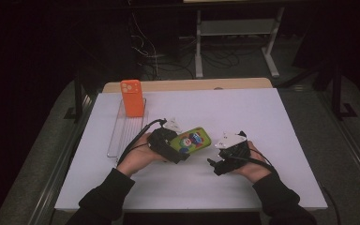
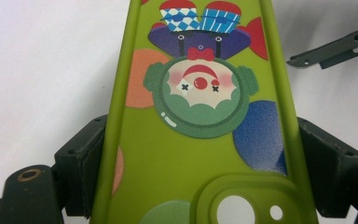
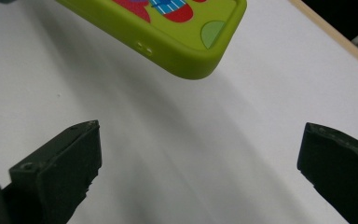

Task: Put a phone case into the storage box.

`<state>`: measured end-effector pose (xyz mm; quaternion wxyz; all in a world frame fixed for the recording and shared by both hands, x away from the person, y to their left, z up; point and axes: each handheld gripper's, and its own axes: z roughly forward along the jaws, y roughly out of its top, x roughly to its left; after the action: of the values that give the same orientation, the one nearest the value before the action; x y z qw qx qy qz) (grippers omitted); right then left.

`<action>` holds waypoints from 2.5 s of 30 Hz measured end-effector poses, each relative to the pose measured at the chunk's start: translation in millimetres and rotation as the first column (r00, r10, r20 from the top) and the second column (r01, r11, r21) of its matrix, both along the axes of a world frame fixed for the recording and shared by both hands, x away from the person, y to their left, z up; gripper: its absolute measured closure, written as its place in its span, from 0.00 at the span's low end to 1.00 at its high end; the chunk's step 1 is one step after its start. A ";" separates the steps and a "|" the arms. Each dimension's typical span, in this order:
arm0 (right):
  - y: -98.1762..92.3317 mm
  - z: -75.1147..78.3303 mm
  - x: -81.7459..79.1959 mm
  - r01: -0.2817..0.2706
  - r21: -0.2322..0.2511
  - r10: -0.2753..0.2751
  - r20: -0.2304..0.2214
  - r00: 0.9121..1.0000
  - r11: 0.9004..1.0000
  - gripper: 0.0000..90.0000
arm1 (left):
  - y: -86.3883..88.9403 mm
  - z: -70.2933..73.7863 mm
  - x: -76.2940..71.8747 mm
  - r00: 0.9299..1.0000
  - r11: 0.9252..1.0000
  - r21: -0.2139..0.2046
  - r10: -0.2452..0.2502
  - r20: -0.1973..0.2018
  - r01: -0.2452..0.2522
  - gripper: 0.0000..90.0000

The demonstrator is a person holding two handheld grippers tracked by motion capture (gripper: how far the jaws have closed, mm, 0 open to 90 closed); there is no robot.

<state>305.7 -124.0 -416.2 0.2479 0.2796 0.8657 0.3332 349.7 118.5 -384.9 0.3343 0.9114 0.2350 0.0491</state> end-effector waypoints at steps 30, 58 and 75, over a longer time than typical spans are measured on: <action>17.8 -7.8 -17.3 -0.074 -0.416 0.247 0.378 0.892 0.906 0.00 | -0.7 -1.7 0.4 1.000 1.000 0.019 -0.005 -0.016 0.005 0.17; 42.9 -11.4 -37.9 0.006 -0.568 0.377 0.555 0.742 0.823 0.19 | -9.5 -0.3 -5.0 0.999 0.999 0.027 -0.047 -0.015 0.048 0.17; 49.1 -16.3 -42.4 -0.012 -0.651 0.480 0.548 0.685 0.759 0.64 | -13.1 -0.6 -7.9 0.999 0.999 -0.004 -0.041 -0.025 0.041 0.17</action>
<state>263.2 -74.9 -432.4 0.5751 -0.0844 0.7993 0.1524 341.8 105.4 -385.5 0.3339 0.9160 0.2204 0.0301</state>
